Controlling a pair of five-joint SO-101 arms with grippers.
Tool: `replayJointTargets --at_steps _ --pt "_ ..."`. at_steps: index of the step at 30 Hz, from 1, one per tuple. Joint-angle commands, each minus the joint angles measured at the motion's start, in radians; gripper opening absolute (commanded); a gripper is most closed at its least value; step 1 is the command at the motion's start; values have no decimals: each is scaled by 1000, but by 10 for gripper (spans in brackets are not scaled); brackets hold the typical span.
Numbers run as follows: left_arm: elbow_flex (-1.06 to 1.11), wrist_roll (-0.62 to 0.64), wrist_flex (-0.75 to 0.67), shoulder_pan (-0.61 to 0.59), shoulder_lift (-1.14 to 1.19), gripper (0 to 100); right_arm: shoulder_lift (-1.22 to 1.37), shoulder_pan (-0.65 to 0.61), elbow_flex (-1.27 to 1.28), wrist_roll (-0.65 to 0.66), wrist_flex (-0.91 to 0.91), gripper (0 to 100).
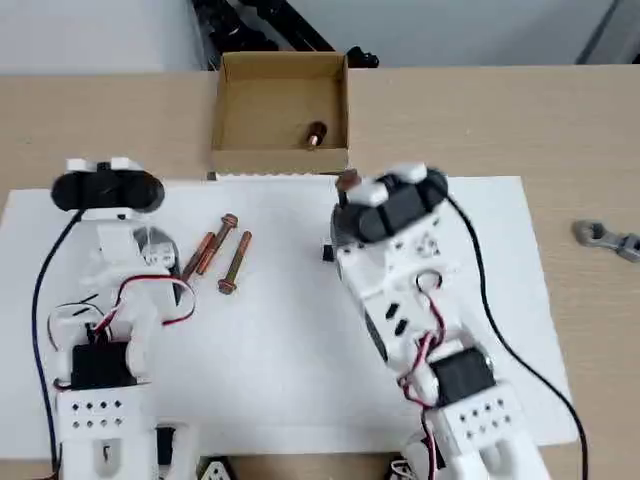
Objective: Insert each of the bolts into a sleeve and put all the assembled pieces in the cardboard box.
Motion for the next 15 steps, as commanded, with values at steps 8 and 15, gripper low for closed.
replayJointTargets --at_steps 8,15 --pt "4 -81 40 -158 0 6 573 12 -411 11 -56 2" --pt "73 -123 71 -164 -6 6 926 13 -750 12 -104 2"
